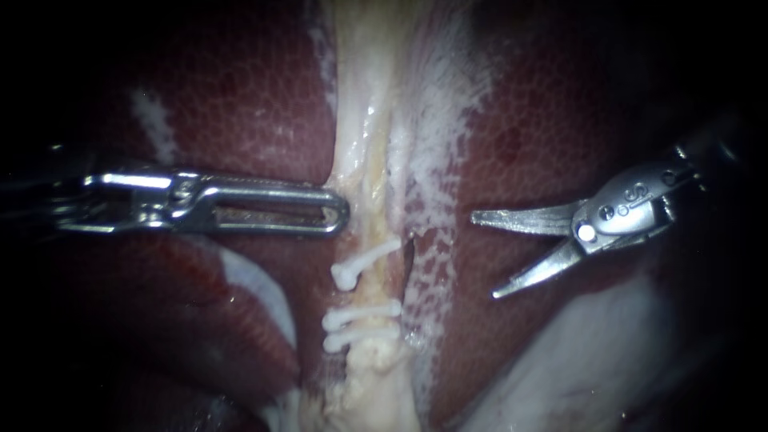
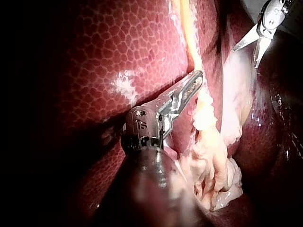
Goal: Go to the cutting position left tube
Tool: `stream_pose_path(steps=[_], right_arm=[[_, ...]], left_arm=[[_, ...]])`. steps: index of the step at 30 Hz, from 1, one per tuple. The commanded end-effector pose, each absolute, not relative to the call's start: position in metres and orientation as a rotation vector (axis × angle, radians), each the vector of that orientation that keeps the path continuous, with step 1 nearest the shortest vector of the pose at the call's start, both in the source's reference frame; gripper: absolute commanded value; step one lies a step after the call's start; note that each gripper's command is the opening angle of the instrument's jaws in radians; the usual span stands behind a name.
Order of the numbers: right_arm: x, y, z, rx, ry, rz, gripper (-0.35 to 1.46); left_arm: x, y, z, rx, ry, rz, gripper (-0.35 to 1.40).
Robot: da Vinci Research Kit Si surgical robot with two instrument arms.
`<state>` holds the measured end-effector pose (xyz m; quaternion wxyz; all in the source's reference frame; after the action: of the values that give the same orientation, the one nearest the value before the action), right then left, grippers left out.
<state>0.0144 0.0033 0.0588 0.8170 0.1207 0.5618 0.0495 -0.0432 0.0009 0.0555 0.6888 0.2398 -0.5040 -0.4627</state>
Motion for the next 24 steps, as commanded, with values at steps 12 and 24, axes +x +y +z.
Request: stream_pose_path(steps=[12,24], right_arm=[[0.0145,0.0030,0.0591,0.269,1.206,0.096,1.34],[0.0170,-0.0004,0.0631,0.413,1.167,0.119,1.20]], left_arm=[[-0.0430,0.0008,0.0552,0.537,-1.128,-1.035,-0.35],[-0.0425,0.0004,0.0520,0.546,-1.126,-1.038,-0.35]])
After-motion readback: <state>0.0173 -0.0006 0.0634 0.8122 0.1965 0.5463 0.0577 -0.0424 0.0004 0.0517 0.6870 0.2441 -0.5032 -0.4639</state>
